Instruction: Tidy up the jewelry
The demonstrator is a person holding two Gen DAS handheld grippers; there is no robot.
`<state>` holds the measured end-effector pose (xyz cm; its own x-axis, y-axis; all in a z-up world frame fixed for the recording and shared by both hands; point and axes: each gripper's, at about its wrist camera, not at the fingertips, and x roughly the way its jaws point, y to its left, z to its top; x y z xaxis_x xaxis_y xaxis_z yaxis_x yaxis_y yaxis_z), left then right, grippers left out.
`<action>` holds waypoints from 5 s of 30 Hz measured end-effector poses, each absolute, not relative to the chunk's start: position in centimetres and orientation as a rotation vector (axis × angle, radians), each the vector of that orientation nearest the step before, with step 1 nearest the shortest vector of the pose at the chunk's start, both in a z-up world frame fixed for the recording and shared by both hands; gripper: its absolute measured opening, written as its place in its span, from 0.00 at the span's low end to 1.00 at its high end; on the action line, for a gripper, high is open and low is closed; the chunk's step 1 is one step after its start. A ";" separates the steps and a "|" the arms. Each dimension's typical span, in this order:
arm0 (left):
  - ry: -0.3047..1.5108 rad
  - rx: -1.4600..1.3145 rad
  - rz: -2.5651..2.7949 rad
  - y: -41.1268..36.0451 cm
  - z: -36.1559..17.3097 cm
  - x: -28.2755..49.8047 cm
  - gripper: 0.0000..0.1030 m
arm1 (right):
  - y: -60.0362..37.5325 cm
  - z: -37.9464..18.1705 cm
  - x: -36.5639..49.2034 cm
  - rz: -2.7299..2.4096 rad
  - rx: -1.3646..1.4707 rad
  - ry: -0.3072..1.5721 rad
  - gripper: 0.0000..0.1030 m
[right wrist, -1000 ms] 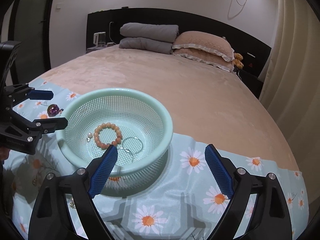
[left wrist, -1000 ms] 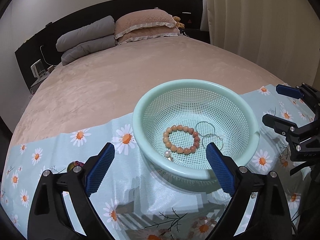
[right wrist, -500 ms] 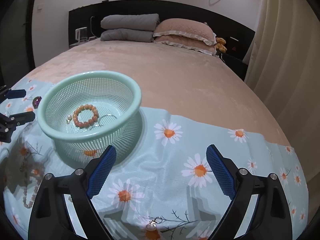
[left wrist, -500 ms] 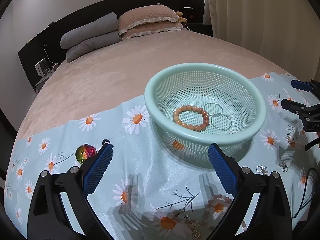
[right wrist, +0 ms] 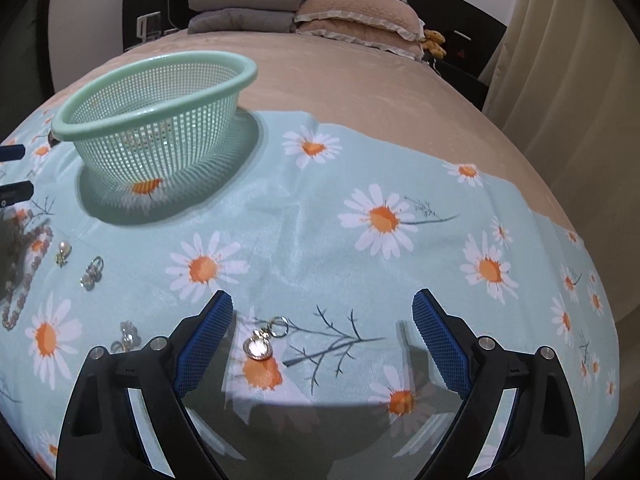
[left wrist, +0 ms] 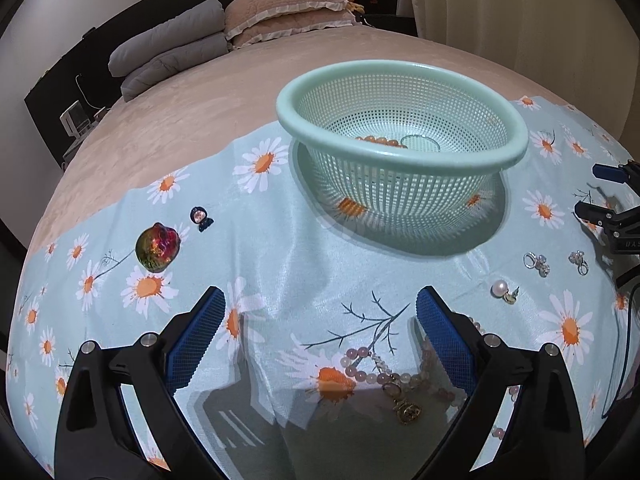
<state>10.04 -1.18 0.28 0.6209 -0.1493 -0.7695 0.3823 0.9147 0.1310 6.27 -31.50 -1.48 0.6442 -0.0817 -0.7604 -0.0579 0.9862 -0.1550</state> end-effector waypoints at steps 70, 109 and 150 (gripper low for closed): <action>0.675 0.309 -0.451 -5.1 13.5 8.3 0.06 | -25.1 10.1 6.3 0.278 -0.345 0.674 0.05; 0.813 0.267 -0.495 -7.1 9.0 16.3 0.07 | -20.4 5.0 15.5 0.449 -0.206 0.801 0.05; 0.812 0.316 -0.354 -3.6 4.5 10.4 0.94 | -24.7 5.1 9.9 0.254 -0.161 0.683 0.84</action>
<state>10.40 -3.56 4.49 0.6358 -0.1852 -0.7493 0.4234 0.8954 0.1380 9.90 -24.65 5.07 0.7465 0.1786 -0.6410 -0.2838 0.9567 -0.0640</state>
